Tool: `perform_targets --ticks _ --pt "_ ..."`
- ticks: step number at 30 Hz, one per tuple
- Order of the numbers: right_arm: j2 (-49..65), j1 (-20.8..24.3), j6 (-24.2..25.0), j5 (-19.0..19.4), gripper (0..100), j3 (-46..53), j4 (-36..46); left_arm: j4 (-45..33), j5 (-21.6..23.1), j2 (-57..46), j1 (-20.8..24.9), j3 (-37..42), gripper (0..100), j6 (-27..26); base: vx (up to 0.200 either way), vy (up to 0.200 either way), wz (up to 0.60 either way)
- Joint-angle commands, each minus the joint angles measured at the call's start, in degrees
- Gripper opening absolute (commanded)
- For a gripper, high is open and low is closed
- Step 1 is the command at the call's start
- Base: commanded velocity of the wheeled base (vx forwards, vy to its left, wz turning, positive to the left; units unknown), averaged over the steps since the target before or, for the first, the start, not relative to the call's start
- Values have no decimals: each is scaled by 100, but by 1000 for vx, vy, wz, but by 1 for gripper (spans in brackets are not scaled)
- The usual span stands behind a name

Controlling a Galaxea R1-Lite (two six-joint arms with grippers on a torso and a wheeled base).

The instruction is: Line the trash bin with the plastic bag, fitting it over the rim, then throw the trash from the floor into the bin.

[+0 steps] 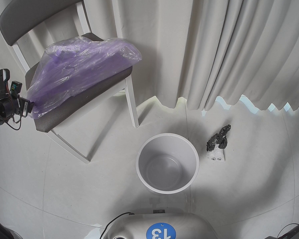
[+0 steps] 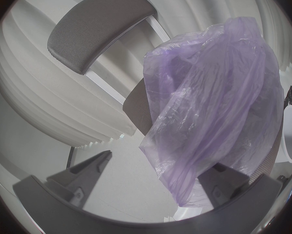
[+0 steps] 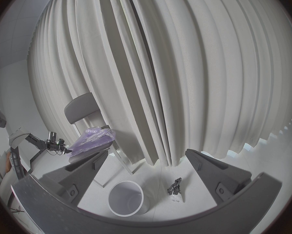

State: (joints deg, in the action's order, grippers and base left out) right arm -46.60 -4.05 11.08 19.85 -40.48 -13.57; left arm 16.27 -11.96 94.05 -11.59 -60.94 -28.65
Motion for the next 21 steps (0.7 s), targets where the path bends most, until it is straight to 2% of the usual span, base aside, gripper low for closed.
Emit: perform_targets --ticks 1,15,18,21 --pt "-7 0 -9 2 100 -12 -5 -10 -17 -18 -18 47 0 8 0 0 0" --pt "11 44 -238 230 100 146 -5 -19 9 -528 113 249 0 -44 0 0 0" --pt "-7 53 -343 239 100 234 -23 -19 106 -730 210 320 0 17 0 0 0" --pt "-50 62 -669 230 100 507 -269 -1 273 -818 184 504 0 114 0 0 0"
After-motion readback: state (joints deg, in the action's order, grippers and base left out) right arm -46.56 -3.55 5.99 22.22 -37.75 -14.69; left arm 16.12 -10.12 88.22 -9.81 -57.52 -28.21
